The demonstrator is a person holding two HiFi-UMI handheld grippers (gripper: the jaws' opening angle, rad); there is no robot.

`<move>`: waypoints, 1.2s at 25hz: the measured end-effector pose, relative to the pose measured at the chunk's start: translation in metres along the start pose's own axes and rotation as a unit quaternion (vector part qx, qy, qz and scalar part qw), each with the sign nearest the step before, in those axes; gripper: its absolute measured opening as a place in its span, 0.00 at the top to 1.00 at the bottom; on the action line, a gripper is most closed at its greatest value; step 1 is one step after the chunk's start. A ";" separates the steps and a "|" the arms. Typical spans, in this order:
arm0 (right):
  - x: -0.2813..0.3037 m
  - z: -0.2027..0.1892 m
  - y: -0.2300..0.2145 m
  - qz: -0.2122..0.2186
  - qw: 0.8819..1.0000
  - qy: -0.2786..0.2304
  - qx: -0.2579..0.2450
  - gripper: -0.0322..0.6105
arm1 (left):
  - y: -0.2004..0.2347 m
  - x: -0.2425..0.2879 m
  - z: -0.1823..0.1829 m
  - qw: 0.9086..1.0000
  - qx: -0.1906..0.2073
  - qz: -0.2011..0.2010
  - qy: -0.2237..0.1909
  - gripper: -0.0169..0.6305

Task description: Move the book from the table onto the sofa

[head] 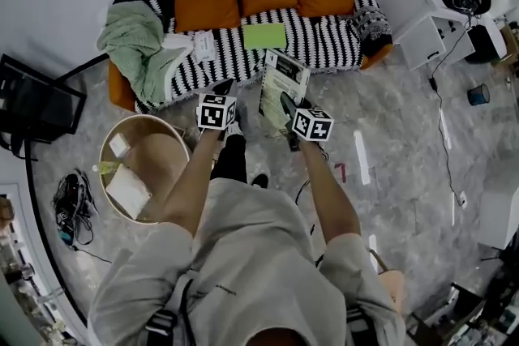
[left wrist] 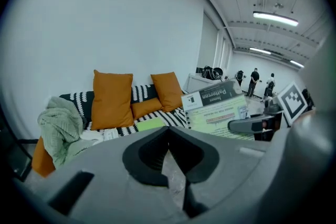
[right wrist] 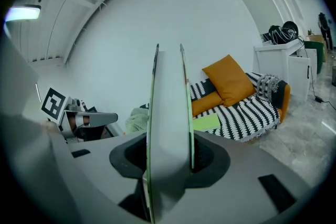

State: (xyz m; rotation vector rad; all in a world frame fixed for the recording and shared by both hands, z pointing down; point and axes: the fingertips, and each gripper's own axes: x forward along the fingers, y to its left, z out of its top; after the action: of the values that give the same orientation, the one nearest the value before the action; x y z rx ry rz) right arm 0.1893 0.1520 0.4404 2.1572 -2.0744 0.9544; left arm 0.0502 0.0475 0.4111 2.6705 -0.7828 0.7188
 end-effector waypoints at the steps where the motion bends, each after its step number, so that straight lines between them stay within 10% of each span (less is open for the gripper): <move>1: 0.004 0.002 -0.008 -0.007 1.000 0.001 0.002 0.70 | 0.006 0.005 0.005 1.000 -0.003 0.002 -0.002 0.96; 30: 0.226 0.099 -0.124 -0.108 0.979 0.017 0.173 0.70 | 0.137 0.265 0.138 0.995 -0.006 -0.094 0.043 0.96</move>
State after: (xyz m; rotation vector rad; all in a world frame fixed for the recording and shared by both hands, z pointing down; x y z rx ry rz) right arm 0.3305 -0.0768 0.5033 2.4376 -1.7157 1.3967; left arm 0.2193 -0.2313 0.4503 2.6377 -0.5032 0.7729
